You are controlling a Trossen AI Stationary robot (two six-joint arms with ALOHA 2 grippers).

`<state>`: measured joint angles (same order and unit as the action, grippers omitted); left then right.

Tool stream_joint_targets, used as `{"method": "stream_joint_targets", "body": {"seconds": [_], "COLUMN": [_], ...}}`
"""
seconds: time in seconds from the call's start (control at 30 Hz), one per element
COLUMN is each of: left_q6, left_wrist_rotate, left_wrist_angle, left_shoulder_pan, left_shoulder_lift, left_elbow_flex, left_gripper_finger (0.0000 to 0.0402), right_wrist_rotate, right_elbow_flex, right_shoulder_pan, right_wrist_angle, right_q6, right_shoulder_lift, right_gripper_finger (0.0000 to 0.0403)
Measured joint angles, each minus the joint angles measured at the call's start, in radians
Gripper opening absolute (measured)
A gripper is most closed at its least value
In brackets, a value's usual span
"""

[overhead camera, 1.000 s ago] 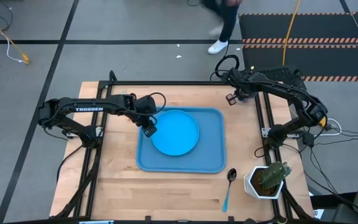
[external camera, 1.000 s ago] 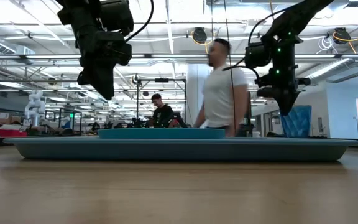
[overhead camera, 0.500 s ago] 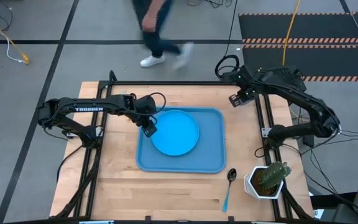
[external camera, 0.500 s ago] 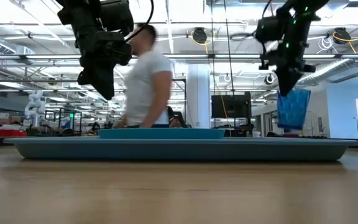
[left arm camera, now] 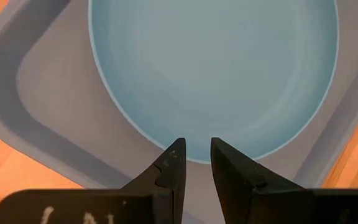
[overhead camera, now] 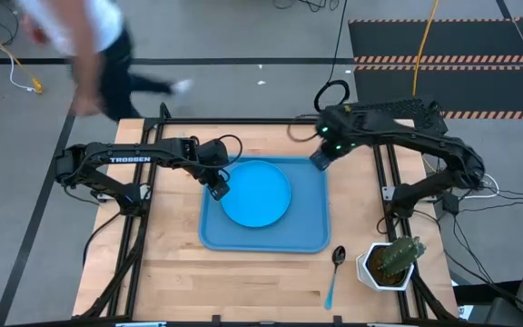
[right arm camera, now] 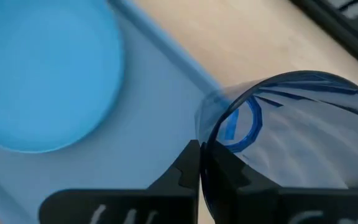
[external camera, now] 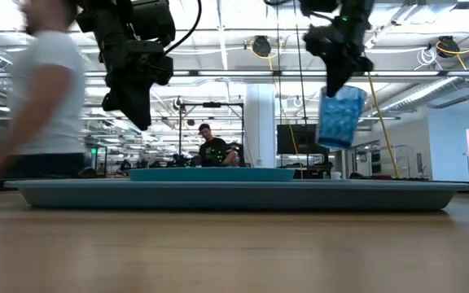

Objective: Pick and place plate/cup/fork/spoon on tray
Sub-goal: Put the blue cup on the blue tray to the top right of the blue plate

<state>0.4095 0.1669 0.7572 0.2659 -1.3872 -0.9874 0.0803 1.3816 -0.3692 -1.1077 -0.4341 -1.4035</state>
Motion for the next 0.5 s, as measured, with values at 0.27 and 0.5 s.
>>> {"method": "stream_joint_targets", "body": {"seconds": [0.27,0.5], "left_q6": [0.027,0.045], "left_wrist_rotate": [0.0,0.018], "left_wrist_angle": [0.0,0.001], "left_shoulder_pan": [0.0,-0.002], "left_shoulder_lift": [0.0,0.0], "left_elbow_flex": [0.0,0.0], "left_gripper_finger": [0.0076,0.0076], "right_wrist_rotate": [0.0,0.024], "right_elbow_flex": [0.068,0.068], "right_shoulder_pan": [0.146,0.155], "right_wrist_angle": [-0.004,0.036], "right_q6": [-0.018,-0.005], "right_shoulder_lift": [-0.183,-0.265], "right_gripper_finger": [0.0,0.0]}}
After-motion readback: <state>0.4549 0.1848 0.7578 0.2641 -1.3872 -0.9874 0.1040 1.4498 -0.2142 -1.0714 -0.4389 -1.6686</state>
